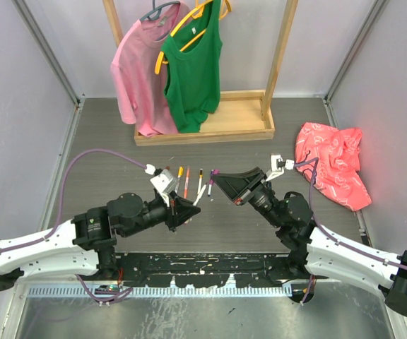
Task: Insert the pens into the pen caps
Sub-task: Insert the pen cap onto the pen.
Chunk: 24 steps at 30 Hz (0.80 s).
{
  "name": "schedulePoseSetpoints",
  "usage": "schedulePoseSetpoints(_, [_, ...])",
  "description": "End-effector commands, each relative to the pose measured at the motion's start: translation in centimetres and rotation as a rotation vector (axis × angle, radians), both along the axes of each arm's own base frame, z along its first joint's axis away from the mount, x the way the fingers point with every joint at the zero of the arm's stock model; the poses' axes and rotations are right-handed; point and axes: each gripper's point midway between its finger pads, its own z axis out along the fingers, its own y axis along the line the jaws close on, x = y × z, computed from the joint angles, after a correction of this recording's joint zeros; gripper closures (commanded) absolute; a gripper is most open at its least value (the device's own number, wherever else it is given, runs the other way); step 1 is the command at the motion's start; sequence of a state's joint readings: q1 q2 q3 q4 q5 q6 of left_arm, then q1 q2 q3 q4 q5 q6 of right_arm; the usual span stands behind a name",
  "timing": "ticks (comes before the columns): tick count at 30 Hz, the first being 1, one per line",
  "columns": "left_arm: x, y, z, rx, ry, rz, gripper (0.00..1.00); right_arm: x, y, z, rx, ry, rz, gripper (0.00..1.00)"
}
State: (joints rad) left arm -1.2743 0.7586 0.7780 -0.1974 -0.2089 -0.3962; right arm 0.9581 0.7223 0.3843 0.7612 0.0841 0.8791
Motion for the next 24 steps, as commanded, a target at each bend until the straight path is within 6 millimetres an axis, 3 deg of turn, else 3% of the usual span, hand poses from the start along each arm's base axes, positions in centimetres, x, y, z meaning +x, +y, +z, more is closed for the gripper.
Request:
schedulePoseSetpoints(1, [0.21, -0.40, 2.22, -0.084, -0.030, 0.006, 1.00, -0.56, -1.30, 4.42, 0.125, -0.056, -0.006, 1.00])
schedulePoseSetpoints(24, [-0.25, -1.20, 2.28, -0.084, -0.028, -0.033, 1.00, -0.33, -0.41, 3.73, 0.088, -0.026, 0.014, 1.00])
